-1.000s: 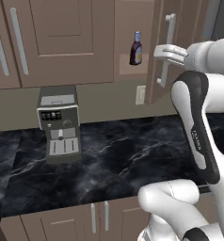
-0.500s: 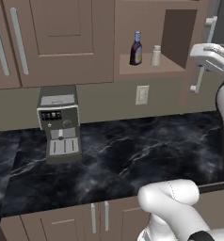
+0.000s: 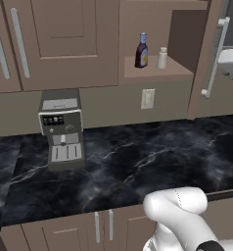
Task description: Move the shaker and condiment bottle from the cabinet to the dining counter.
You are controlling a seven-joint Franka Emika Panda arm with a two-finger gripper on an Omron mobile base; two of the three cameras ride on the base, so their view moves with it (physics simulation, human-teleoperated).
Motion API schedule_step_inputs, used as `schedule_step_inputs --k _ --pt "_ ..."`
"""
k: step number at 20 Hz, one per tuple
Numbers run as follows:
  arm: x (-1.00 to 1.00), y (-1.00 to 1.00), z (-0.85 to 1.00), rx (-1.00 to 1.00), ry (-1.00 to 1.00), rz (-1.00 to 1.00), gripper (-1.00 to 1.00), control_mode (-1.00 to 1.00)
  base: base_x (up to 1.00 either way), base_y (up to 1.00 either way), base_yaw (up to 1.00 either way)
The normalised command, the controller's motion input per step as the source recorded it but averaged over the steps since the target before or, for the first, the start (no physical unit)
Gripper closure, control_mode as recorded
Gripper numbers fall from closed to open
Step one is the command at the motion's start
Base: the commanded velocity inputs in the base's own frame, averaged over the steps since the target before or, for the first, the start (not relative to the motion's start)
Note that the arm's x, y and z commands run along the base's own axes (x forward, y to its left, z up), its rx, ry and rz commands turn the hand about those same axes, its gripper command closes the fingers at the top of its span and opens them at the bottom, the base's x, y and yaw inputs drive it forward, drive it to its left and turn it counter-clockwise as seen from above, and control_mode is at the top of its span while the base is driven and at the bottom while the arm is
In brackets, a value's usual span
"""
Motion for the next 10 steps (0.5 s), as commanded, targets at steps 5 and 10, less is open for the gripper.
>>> schedule_step_inputs --k 5,10 --pt "-0.45 0.14 0.01 0.12 0.00 -0.02 -1.00 -1.00 0.00 0.00 0.00" --pt "-0.22 0.44 0.01 0.05 0.01 -0.07 -1.00 -1.00 0.00 0.00 0.00"
